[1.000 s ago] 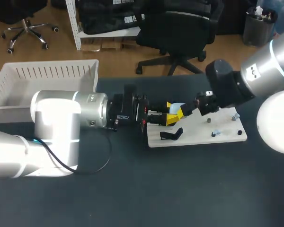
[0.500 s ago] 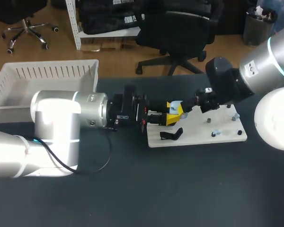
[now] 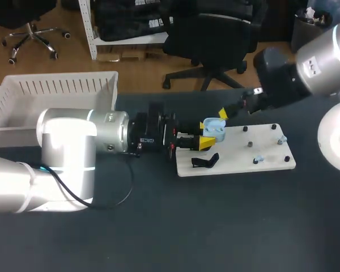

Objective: Pick up each earbud case from the left stands, insert the matching earbuds, close the lid, and place the case in the box.

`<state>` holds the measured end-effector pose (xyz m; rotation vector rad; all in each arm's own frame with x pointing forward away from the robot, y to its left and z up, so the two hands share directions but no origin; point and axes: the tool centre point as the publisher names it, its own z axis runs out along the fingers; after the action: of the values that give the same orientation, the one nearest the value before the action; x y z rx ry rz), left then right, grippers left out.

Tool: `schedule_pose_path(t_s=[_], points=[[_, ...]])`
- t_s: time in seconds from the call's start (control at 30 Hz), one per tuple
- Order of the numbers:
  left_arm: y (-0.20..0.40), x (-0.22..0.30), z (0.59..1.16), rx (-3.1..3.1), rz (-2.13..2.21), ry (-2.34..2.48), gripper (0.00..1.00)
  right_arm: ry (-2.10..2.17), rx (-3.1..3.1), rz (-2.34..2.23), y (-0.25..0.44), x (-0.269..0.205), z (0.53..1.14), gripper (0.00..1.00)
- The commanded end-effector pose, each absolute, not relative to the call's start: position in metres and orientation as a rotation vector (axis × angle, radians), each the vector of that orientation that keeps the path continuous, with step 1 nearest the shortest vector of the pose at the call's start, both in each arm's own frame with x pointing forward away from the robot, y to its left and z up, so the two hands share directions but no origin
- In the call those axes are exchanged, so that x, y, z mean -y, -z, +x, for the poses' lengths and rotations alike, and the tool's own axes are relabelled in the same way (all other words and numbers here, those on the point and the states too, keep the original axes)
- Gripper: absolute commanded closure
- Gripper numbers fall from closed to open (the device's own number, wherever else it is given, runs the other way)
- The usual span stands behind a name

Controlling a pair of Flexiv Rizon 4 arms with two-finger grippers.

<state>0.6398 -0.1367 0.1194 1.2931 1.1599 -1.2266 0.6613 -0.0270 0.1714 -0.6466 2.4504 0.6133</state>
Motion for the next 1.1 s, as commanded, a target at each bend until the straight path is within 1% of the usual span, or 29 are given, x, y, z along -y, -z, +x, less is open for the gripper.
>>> schedule_pose_path(t_s=[0.03, 0.2, 0.4, 0.93, 1.1], points=[[-0.119, 0.137, 0.638, -1.161, 1.289, 1.221, 1.00, -0.522, -2.502, -0.638, -0.184, 0.052, 0.659, 0.00], [-0.118, 0.135, 0.638, -1.158, 1.289, 1.220, 1.00, -0.406, -2.587, -0.627, -0.178, 0.088, 0.676, 0.00], [-0.113, 0.125, 0.632, -1.142, 1.291, 1.212, 1.00, -0.277, -2.678, -0.628, -0.158, 0.118, 0.689, 0.00], [-0.112, 0.120, 0.629, -1.124, 1.275, 1.190, 1.00, -0.008, -2.764, -0.694, -0.086, 0.164, 0.703, 0.00], [-0.112, 0.120, 0.629, -1.124, 1.275, 1.190, 1.00, -0.022, -2.792, -0.720, -0.073, 0.169, 0.704, 0.14]])
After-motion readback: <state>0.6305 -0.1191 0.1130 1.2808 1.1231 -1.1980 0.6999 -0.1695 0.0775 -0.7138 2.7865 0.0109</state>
